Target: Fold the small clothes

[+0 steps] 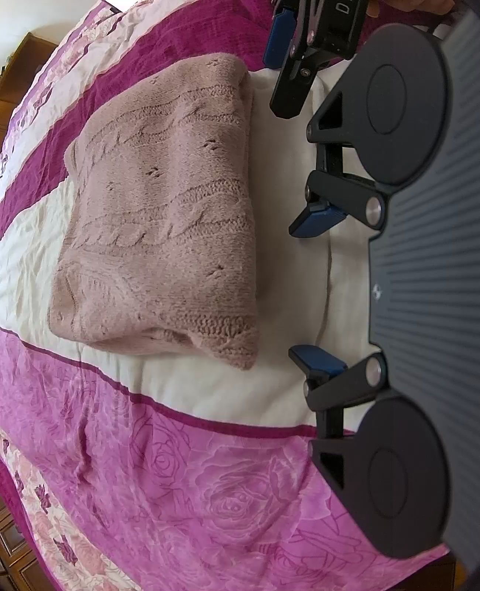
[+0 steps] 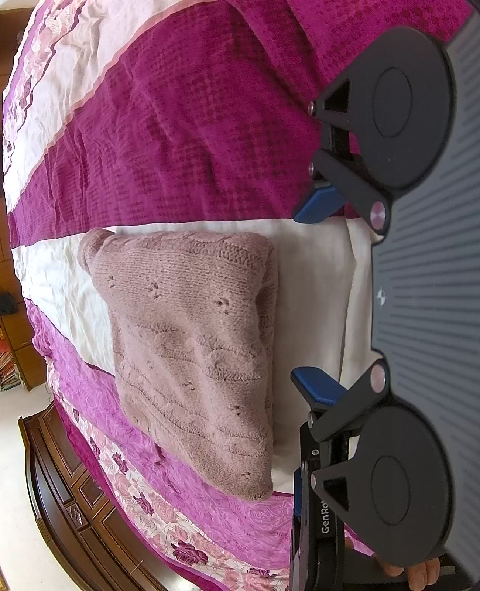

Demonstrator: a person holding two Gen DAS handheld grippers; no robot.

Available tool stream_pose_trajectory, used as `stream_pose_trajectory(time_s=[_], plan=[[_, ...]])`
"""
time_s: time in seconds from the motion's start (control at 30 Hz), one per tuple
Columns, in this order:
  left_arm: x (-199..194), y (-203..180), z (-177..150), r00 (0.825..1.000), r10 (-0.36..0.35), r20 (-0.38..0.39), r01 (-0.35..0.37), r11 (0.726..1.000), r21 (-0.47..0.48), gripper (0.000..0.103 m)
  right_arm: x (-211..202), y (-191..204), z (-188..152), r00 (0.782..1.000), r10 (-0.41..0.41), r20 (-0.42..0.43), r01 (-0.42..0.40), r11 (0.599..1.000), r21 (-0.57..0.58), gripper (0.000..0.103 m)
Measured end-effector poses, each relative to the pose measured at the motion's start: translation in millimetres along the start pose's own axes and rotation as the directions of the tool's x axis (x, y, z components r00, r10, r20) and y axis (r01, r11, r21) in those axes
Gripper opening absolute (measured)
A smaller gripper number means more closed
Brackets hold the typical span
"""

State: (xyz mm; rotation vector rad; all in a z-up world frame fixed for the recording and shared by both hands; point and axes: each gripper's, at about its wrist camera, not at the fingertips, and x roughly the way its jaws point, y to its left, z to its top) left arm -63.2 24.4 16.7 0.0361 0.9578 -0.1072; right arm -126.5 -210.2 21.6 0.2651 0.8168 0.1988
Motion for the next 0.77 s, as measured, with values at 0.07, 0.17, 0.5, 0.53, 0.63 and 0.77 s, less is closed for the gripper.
stream_pose_trajectory(time_s=[0.07, 0.17, 0.5, 0.53, 0.63, 0.77], plan=[[0.0, 0.0, 0.4, 1.000, 0.000, 0.000, 0.000, 1.000, 0.000, 0.066, 0.0, 0.3, -0.4, 1.000, 0.000, 0.000, 0.000, 1.000, 0.000, 0.089], [0.6, 0.2, 0.0, 1.000, 0.000, 0.000, 0.000, 1.000, -0.002, 0.066, 0.0, 0.2, -0.4, 1.000, 0.000, 0.000, 0.000, 1.000, 0.000, 0.089], [2.9, 1.9, -3.7, 1.000, -0.006, -0.004, 0.006, 1.000, 0.000, 0.066, 2.3, 1.2, -1.1, 1.000, -0.003, -0.010, 0.003, 1.000, 0.001, 0.089], [3.1, 2.3, -3.5, 1.000, -0.008, -0.005, 0.008, 1.000, -0.001, 0.066, 2.7, 2.0, -1.1, 1.000, -0.005, -0.011, 0.005, 1.000, -0.001, 0.089], [4.3, 2.9, -3.2, 1.000, -0.010, -0.012, 0.010, 1.000, -0.004, 0.066, 1.4, 2.3, -1.4, 1.000, -0.004, -0.005, 0.004, 1.000, -0.002, 0.089], [3.3, 3.3, -3.5, 1.000, -0.012, -0.028, 0.012, 1.000, -0.005, 0.066, -1.7, -1.1, -0.9, 1.000, -0.003, 0.006, 0.003, 1.000, 0.010, 0.089]])
